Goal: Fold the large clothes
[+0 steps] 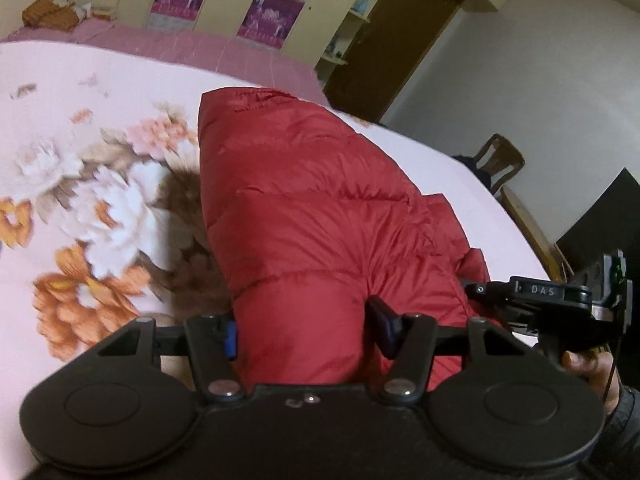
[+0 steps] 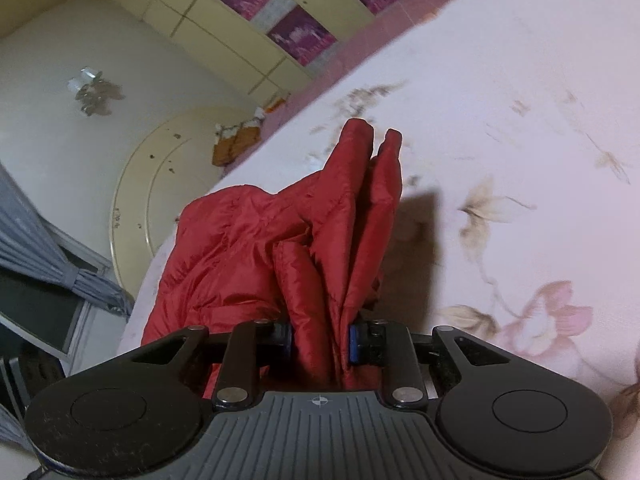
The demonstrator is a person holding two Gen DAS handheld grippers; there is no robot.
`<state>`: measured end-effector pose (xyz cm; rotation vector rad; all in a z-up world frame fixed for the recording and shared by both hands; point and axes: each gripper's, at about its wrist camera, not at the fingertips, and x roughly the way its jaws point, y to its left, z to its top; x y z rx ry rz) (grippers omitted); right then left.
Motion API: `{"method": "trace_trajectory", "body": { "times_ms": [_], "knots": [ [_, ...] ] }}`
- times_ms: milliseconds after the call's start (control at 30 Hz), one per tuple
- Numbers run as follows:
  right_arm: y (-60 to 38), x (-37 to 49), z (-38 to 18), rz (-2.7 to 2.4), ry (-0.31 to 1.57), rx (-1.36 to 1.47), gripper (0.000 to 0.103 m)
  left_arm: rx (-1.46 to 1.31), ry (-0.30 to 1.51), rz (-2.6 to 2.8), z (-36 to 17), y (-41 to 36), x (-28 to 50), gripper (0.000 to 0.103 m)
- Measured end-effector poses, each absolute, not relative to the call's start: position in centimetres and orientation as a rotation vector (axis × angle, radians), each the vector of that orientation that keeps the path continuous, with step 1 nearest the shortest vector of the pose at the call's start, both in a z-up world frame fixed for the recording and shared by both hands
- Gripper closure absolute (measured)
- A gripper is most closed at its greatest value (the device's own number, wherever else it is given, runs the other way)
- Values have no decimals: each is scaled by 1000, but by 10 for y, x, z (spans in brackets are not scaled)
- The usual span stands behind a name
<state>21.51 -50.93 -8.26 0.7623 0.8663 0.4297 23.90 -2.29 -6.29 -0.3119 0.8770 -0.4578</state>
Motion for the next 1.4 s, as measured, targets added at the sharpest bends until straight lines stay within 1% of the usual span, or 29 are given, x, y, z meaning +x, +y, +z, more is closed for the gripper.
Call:
{"method": "trace_trajectory", "body": {
  "times_ms": [133, 233, 500, 633, 800, 833, 900, 933, 967, 1033, 1167, 1200, 1267, 1300, 1333, 1367, 1400],
  "knots": [
    [-470, 221, -66, 443, 844, 731, 79, -320, 838, -459, -49, 13, 235, 45],
    [-428, 229, -56, 460, 836, 703, 79, -328, 817, -451, -41, 53, 232, 45],
    [-283, 257, -41, 503, 850, 639, 79, -346, 814, -425, -37, 191, 239, 45],
    [-219, 271, -51, 509, 865, 635, 79, -355, 844, -407, -47, 243, 252, 45],
    [-171, 291, -80, 478, 923, 654, 79, -361, 909, -402, -72, 279, 275, 45],
    [-166, 294, -89, 470, 939, 649, 79, -371, 930, -395, -81, 280, 282, 43],
    [-160, 302, -108, 434, 973, 644, 79, -425, 948, -385, -102, 287, 287, 35],
    [-162, 305, -116, 424, 980, 657, 79, -446, 944, -381, -108, 290, 288, 26],
    [-164, 307, -122, 417, 986, 676, 79, -458, 942, -374, -112, 290, 288, 22],
    [-169, 308, -128, 412, 989, 686, 79, -471, 930, -376, -114, 288, 285, 21],
    [-169, 304, -120, 403, 976, 634, 78, -456, 906, -386, -111, 297, 280, 21],
    [-170, 302, -114, 390, 975, 614, 67, -445, 891, -379, -105, 302, 275, 21],
    [-184, 290, -90, 282, 900, 546, 49, -421, 846, -348, -98, 325, 276, 24],
    [-192, 284, -78, 257, 853, 537, 50, -407, 810, -332, -92, 334, 275, 25],
    [-197, 284, -69, 265, 827, 545, 50, -397, 784, -324, -87, 337, 277, 33],
    [-195, 289, -60, 287, 807, 543, 52, -395, 767, -331, -83, 337, 285, 40],
    [-185, 296, -52, 320, 794, 516, 67, -399, 755, -352, -79, 333, 297, 41]
  ]
}}
